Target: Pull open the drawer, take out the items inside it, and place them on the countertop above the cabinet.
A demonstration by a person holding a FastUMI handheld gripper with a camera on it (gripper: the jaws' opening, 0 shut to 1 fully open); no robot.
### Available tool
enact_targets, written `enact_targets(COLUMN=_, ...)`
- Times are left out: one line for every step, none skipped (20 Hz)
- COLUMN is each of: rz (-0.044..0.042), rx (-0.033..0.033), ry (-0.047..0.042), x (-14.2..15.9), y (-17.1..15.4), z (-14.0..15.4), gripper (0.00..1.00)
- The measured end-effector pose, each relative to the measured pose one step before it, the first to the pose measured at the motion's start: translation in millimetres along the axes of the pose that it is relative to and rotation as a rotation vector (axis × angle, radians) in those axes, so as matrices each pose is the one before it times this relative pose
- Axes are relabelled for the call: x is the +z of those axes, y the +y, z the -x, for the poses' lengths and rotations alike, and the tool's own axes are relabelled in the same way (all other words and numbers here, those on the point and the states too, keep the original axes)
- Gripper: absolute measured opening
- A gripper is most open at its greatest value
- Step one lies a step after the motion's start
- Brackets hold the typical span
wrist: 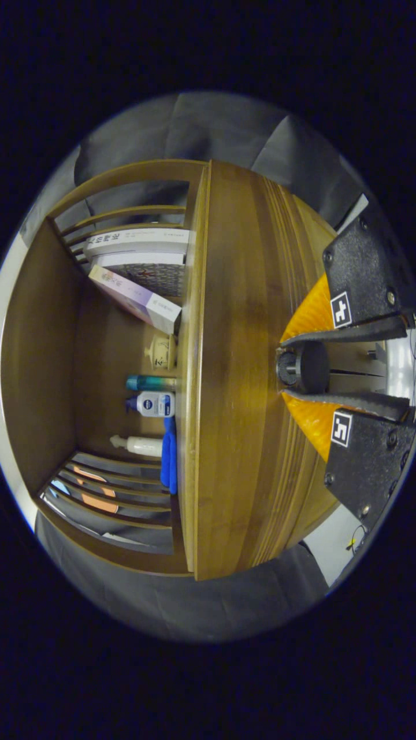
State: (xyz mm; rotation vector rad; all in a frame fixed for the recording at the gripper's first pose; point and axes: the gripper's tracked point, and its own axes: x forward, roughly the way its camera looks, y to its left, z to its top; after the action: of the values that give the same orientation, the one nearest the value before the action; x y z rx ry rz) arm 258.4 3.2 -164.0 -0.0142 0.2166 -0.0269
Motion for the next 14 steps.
enact_targets(rz=0.00219, rx=0.00033, ry=0.00218, x=-0.5, y=-0.76, z=1.72, gripper=0.39)
enact_targets(rz=0.00606, rx=0.00005, ry=0.00149, x=-0.53, y=-0.59, z=2.73, gripper=0.39)
enact_targets(rz=0.00445, rx=0.00012, ry=-0.00005, x=-1.81, y=0.16, z=3.68, gripper=0.39)
enact_targets(rz=0.00045, rx=0.0019, ry=0.00111, x=-1.2, y=-0.37, z=4.28, gripper=0.39)
enact_targets(rz=-0.00156, rx=0.00275, ry=0.00266, x=-1.21, y=0.05, z=3.42, gripper=0.39)
enact_targets(rz=0.00063, rx=0.00089, ry=-0.00002, x=-0.78, y=-0.53, z=3.63, gripper=0.39)
enact_targets(rz=-0.00107, rx=-0.00017, ry=0.00097, x=-1.68, y=-0.42, z=6.32, gripper=0.39)
enact_targets(rz=-0.00338, rx=-0.00002, ry=0.00087, x=-1.12, y=-0.65, z=5.56, gripper=0.39)
enact_targets(rz=-0.0073, rx=0.00012, ry=-0.00174, x=-2.43, y=0.22, z=5.54, gripper=0.39)
enact_targets(rz=-0.00542, rx=-0.00016, ry=-0.00097, x=-1.66, y=0.05, z=5.69, gripper=0.39)
enact_targets(rz=-0.00237, rx=-0.0019, ry=-0.00101, x=-2.29, y=-0.02, z=5.56, gripper=0.39)
enact_targets(rz=0.00182, rx=-0.00172, ry=-0.00195, x=-2.03, y=-0.47, z=5.56, gripper=0.38)
enact_targets(rz=0.00061, rx=-0.00121, ry=-0.00474, x=-1.55, y=0.37, z=4.87, gripper=0.38)
enact_targets(rz=0.00226, rx=0.00047, ry=-0.00484, x=-1.4, y=-0.44, z=5.52, gripper=0.38)
